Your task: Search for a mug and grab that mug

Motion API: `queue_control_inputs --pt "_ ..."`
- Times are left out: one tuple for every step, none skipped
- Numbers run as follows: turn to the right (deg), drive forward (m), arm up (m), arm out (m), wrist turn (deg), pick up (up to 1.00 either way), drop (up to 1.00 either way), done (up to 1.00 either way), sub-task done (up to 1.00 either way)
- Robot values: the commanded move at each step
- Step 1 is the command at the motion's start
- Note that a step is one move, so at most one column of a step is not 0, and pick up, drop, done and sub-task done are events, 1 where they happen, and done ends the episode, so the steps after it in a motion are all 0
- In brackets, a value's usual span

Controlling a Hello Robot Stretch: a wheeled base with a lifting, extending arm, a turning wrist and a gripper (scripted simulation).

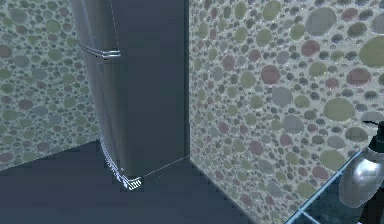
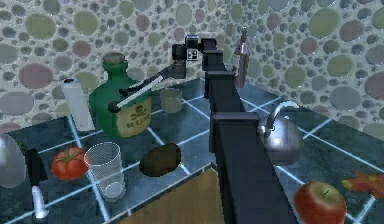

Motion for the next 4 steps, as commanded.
queue_control_inputs --pt "0.0 0.0 0.0 0.0 45.0 0.0 0.0 0.0 0.0" --pt "0.0 0.0 0.0 0.0 39.0 0.0 0.0 0.0 0.0" --pt "0.0 0.0 -0.1 0.0 0.0 0.0 0.0 0.0 0.0" --pt "0.0 0.0 0.0 0.0 0.0 1.0 0.0 0.0 0.0"
